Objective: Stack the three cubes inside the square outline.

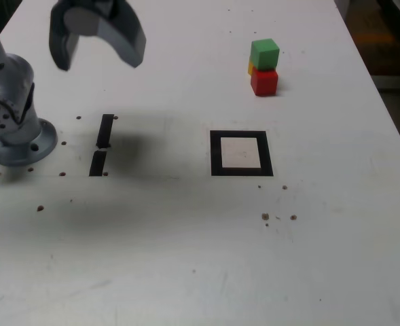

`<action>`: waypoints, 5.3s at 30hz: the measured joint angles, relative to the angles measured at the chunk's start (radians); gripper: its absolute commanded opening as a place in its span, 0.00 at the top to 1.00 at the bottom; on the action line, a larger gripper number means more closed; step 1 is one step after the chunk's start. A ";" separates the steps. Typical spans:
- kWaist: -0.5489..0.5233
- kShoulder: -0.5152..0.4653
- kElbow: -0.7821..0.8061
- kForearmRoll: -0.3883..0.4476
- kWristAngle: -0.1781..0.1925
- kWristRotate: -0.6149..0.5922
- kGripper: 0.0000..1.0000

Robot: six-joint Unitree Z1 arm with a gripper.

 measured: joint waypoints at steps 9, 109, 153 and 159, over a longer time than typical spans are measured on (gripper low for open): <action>0.015 0.131 -0.296 0.004 0.038 0.000 0.00; 0.318 0.490 -0.348 -0.304 0.018 0.164 0.76; 0.248 0.448 -0.443 -0.191 0.019 0.101 0.01; 0.241 0.528 -0.631 -0.120 -0.001 0.092 0.03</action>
